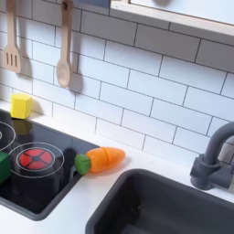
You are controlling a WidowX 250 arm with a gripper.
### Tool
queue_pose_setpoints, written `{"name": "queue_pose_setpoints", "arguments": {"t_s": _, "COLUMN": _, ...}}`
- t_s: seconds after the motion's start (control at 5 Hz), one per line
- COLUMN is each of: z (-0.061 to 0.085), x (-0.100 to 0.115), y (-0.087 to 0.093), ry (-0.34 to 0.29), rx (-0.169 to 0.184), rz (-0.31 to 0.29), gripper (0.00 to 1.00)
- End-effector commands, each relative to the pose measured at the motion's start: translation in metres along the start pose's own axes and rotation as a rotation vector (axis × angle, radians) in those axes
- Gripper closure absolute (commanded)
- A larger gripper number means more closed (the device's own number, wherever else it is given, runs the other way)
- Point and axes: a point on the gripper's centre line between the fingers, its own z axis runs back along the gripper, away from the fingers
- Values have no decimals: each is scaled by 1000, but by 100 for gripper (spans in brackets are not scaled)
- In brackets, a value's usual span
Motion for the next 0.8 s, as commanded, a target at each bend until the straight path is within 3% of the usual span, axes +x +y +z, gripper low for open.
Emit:
{"name": "queue_pose_setpoints", "arguments": {"t_s": 0.0, "z": -12, "x": 4, "y": -6, "ry": 5, "rx": 24, "rz": -13, "gripper": 0}}
{"name": "queue_pose_setpoints", "arguments": {"t_s": 0.6, "z": -21, "x": 12, "y": -19, "ry": 5, "rx": 68, "rz": -26, "gripper": 0}}
